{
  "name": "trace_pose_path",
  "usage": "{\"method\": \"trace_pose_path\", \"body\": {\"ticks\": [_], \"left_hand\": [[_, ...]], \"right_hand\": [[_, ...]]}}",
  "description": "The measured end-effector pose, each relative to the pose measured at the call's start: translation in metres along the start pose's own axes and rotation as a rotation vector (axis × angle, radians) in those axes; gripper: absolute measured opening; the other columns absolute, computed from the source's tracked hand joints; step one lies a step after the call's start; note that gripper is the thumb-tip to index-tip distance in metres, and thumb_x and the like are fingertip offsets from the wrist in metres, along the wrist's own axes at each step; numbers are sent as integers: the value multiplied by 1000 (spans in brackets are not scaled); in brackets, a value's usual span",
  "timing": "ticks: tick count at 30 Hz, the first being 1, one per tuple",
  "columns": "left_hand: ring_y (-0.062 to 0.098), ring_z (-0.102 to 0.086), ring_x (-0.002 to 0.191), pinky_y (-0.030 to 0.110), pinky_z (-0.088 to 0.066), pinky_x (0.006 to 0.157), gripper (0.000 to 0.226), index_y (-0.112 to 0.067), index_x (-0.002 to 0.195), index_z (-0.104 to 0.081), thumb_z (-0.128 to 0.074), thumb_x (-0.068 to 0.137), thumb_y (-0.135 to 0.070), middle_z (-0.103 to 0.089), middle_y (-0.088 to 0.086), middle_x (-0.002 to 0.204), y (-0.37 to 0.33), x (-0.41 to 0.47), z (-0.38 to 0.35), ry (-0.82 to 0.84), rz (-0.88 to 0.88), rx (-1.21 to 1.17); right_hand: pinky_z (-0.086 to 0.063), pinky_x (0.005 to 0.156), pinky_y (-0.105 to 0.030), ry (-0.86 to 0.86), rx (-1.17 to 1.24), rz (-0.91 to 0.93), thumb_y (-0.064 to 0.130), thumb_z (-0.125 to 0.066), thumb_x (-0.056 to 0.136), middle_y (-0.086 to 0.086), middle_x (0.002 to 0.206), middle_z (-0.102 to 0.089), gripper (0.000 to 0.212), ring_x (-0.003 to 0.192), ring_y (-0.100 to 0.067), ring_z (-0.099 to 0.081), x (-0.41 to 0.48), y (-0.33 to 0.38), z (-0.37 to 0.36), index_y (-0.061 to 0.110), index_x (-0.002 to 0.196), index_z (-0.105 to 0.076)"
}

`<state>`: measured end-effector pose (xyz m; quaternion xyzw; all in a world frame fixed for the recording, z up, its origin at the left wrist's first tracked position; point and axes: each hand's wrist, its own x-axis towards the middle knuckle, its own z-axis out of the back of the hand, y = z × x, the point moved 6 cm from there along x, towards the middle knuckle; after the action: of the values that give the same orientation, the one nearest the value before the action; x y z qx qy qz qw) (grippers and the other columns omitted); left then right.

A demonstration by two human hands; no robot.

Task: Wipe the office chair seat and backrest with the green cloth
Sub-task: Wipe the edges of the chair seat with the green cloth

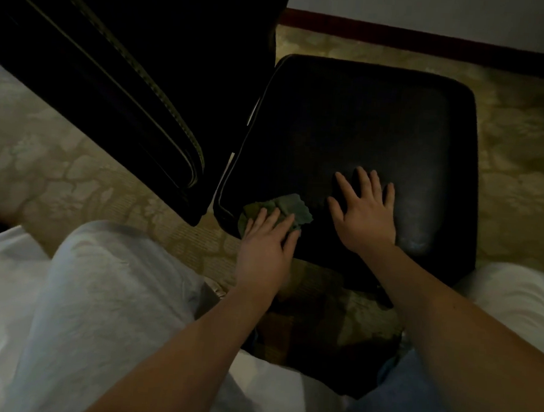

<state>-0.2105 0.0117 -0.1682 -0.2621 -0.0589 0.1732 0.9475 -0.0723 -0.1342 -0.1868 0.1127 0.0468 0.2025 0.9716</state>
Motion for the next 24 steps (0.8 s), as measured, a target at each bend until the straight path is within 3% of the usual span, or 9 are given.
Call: {"method": "trace_pose_path", "body": {"ticks": [2,5,8,11,16,18,21,24], "left_hand": [[26,-39,146,43,-24,124,37,-21,133,-65,-50,104,-39,-56,6,147,-2,1,-1,-56,61,-50],[28,-47,140,49,-31,120,25,-13,117,-72,-57,102,-27,-67,6,131,-11,3,-4,-143,85,-89],[26,-40,144,45,-19,125,18,-10,111,-69,-58,101,-18,-63,7,135,-8,7,-8,-102,40,-105],[20,-32,149,38,-10,126,21,-12,116,-66,-52,103,-22,-57,5,143,0,14,-3,12,3,-110],[28,-35,146,51,-31,119,44,-15,143,-53,-47,103,-32,-49,8,151,-18,6,2,-119,117,84],[31,-26,151,54,-29,120,46,-16,149,-48,-45,105,-31,-39,11,159,-19,2,-11,-103,162,91],[29,-15,155,50,-18,125,44,-18,148,-50,-41,107,-33,-33,7,163,-17,6,-18,-114,265,32],[31,-19,154,50,-16,125,41,-19,140,-59,-42,107,-35,-41,5,159,-19,10,-17,-176,308,3]], "right_hand": [[5,121,-52,-2,-1,-5,58,-23,100,-7,165,-11,59,152,-27,0,0,0,0,36,155,-20],[5,121,-52,-3,-16,-12,58,-23,100,-7,165,-12,59,152,-27,0,0,0,0,37,155,-20],[4,121,-52,-10,-13,-15,58,-24,100,-7,164,-13,59,152,-27,-1,0,0,0,37,154,-21],[2,121,-53,-18,-23,-15,60,-20,97,-7,164,-15,62,152,-28,-3,0,0,-1,36,154,-23],[0,122,-53,-37,-24,-16,61,-16,95,-8,163,-17,64,152,-28,-5,-1,0,0,36,154,-24],[1,122,-52,-43,-28,-20,61,-16,95,-8,163,-17,65,152,-28,-5,-1,0,0,36,154,-24],[3,122,-52,-28,-27,-24,60,-20,97,-7,164,-15,62,152,-27,-3,0,1,-1,36,154,-23],[4,121,-52,-6,-21,-29,57,-27,99,-7,164,-13,59,152,-27,-1,1,1,0,36,154,-24]]}}
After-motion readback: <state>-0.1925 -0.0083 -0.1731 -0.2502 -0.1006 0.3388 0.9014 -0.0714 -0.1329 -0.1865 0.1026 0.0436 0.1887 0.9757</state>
